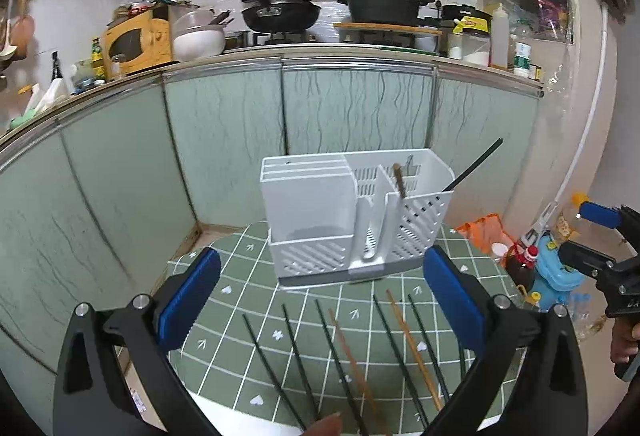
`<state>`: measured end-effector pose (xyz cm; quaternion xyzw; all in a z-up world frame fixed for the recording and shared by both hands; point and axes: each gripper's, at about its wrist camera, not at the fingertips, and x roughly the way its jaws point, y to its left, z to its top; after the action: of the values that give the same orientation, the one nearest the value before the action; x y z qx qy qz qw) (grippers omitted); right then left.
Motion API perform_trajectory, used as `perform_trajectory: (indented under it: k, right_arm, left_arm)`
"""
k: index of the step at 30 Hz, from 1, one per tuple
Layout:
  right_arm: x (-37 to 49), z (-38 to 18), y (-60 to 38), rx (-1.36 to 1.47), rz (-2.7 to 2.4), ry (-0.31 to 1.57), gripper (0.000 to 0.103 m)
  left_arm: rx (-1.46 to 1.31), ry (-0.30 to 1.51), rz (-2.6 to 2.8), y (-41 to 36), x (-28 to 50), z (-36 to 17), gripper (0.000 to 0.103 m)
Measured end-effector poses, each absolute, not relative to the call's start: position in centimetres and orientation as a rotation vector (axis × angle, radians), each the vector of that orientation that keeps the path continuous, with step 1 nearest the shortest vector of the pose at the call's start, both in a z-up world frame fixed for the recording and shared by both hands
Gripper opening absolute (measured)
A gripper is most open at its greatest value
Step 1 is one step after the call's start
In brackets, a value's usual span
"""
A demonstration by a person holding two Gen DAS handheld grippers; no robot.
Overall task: Organize utensils
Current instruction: 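Open both tools and pull them back from the holder toward the chopsticks, then close the left tool on a black chopstick while the right tool grasps another black chopstick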
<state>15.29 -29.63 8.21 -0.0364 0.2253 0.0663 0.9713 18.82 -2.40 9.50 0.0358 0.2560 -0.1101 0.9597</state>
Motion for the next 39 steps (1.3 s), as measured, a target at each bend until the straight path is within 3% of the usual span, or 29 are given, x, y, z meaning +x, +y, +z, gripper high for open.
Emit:
perform_trajectory:
  k: [15,39]
  right_arm:
    - [13.3,2.0,-28.5,-0.087,0.084,0.499,0.095]
    - [11.7,-3.5,-28.8,-0.084,-0.027,0.547,0.095]
  left_arm:
    - [0.057,0.552,-0.116,-0.3,16.1,4.6,0.099]
    - [0.085,0.568,-0.014,2.2,11.4,-0.4,0.099]
